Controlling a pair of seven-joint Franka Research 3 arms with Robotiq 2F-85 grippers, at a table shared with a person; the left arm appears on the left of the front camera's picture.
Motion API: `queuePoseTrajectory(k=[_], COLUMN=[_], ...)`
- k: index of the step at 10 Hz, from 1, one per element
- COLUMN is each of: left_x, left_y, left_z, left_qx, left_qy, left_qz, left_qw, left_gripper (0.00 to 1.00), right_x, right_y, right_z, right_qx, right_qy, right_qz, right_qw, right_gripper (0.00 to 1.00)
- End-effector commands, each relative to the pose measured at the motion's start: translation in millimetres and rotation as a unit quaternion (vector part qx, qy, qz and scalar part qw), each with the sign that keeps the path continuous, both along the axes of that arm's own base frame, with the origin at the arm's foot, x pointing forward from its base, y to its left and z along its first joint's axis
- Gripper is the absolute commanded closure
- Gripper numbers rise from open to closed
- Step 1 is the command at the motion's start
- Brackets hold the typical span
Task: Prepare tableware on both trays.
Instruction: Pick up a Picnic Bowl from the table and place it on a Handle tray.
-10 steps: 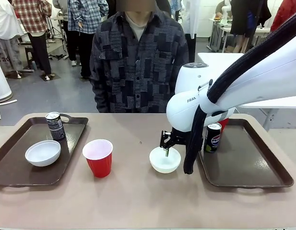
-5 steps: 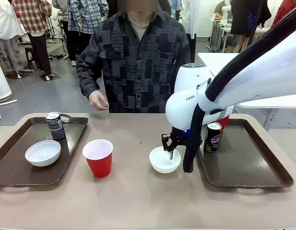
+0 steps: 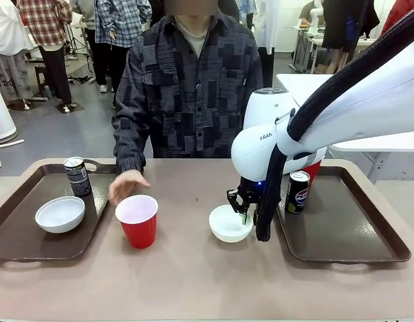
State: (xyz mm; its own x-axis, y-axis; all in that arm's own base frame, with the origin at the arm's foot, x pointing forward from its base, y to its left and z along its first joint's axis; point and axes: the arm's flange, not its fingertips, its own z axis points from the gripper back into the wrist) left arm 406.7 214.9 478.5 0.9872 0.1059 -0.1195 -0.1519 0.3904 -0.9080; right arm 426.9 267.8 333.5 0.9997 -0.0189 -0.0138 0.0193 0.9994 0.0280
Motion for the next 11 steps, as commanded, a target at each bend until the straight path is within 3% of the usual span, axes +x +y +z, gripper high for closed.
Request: queuePoseTrajectory(k=[1,6,9,11], left_x=[-0.6,-0.6,-0.6,-0.6], left_y=[1.9,1.9,1.9,1.9], left_z=[3.7,3.7,3.7,3.7], left_qx=[0.000,0.000,0.000,0.000], left_qy=[0.005,0.005,0.005,0.005], left_qz=[-0.002,-0.002,-0.002,-0.002], left_qw=[1.000,1.000,1.000,1.000], left_gripper=[0.19,0.19,0.19,0.19], right_x=[3.4,-37.8,-67.8,-88.0], right_y=[2.3,-27.8,-60.5,-89.2], right_z=[3.6,59.0,96.8,107.1], right_qx=[0.003,0.024,0.050,0.050], right_qy=[0.012,-0.006,-0.027,-0.027], right_qz=[0.012,0.081,0.086,0.096], right_qw=[1.000,0.996,0.995,0.994], right_gripper=[1.00,1.00,1.00,1.00])
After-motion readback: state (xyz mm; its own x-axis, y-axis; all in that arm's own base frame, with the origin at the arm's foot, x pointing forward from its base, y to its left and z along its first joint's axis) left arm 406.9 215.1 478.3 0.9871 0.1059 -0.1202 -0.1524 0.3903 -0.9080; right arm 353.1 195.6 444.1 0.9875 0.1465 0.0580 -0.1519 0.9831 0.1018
